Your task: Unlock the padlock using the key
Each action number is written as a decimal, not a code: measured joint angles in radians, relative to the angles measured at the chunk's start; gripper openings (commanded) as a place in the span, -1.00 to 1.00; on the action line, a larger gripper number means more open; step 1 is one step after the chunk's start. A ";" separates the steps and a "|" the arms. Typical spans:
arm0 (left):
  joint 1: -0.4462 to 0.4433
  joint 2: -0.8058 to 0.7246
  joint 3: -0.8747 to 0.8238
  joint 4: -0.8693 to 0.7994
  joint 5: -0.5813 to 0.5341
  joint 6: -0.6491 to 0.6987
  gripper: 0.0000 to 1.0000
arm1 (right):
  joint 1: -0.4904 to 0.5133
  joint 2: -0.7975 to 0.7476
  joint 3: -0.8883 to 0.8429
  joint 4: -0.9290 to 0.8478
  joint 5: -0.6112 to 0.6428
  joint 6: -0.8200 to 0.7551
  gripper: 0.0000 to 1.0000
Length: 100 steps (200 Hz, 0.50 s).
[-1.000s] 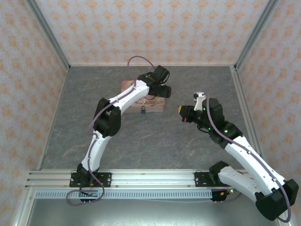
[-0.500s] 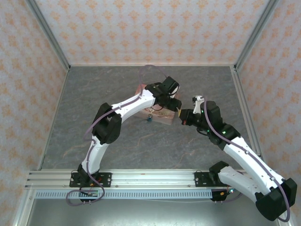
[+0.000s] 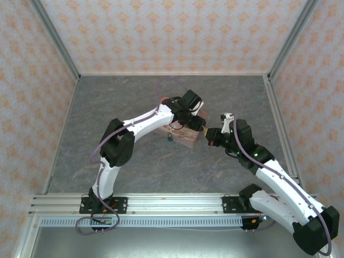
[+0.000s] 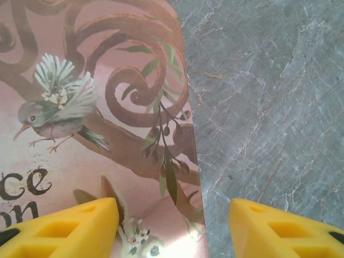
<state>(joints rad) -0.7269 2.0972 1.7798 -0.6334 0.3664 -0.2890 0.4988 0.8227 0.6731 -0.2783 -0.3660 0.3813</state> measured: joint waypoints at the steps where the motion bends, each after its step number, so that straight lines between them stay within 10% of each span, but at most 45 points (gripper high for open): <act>1: 0.000 -0.002 -0.002 0.002 0.000 0.000 0.15 | 0.000 0.000 0.000 0.000 0.000 0.000 -1.00; 100: 0.005 -0.236 -0.164 0.050 -0.047 -0.034 0.45 | 0.000 -0.012 0.000 0.032 -0.023 0.000 -1.00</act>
<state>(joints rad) -0.7223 1.8614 1.6154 -0.5835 0.3199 -0.3233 0.4988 0.8108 0.6731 -0.2459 -0.3889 0.3817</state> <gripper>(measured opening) 0.708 0.048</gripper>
